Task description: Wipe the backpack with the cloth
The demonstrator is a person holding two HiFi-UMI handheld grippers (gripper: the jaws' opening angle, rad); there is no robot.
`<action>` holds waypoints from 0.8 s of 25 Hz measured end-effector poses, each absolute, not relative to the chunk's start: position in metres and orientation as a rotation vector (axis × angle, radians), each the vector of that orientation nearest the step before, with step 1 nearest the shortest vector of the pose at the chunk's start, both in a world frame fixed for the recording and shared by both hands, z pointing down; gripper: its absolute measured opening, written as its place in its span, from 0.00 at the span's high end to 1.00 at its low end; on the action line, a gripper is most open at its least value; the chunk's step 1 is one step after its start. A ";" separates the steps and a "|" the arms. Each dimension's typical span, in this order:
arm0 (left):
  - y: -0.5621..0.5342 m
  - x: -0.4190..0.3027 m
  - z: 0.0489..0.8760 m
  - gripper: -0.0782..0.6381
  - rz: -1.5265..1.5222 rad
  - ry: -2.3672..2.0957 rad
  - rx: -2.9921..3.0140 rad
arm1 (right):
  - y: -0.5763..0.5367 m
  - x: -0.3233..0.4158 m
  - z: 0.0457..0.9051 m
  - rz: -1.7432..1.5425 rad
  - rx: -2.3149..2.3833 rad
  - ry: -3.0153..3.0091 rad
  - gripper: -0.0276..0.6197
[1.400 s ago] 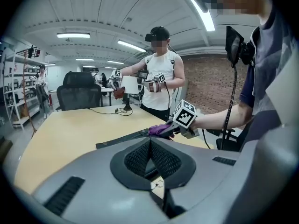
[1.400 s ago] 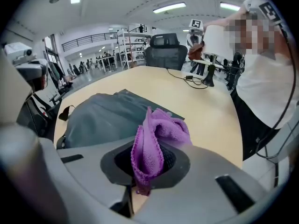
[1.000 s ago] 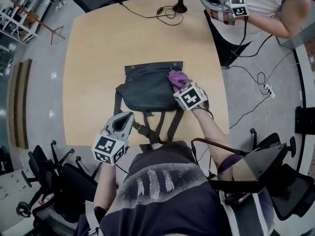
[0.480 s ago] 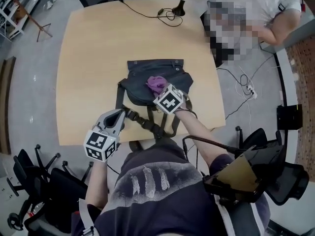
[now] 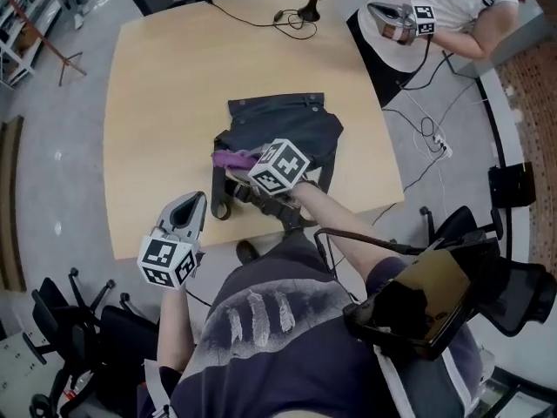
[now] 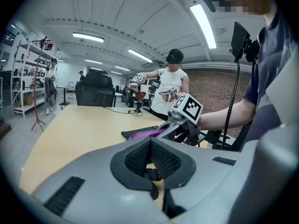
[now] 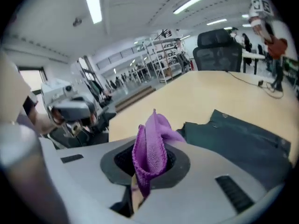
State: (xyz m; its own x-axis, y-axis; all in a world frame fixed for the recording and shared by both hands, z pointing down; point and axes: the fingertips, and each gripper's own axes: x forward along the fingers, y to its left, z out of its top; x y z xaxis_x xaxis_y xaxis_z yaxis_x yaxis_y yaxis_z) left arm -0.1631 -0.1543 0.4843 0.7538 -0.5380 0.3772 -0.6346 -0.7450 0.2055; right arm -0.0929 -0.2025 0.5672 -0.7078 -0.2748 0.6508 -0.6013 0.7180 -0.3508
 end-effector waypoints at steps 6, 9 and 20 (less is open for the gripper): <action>-0.139 -0.162 0.487 0.88 0.432 -0.822 2.671 | -0.197 -0.095 0.509 0.886 0.807 -2.616 0.91; -0.135 -0.153 0.478 0.88 0.420 -0.772 2.714 | -0.190 -0.083 0.476 0.874 0.906 -2.719 0.91; -0.088 -0.060 0.439 0.88 0.451 -0.652 2.847 | -0.106 0.013 0.353 0.767 1.017 -3.084 0.91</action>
State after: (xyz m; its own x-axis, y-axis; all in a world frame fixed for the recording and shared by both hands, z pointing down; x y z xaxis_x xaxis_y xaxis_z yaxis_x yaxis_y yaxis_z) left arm -0.0598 -0.0879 0.4389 0.8574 -0.3931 0.3321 -0.4496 -0.8862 0.1117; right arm 0.0135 -0.1058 0.3529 -0.7969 -0.6027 -0.0405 -0.5136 0.7113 -0.4798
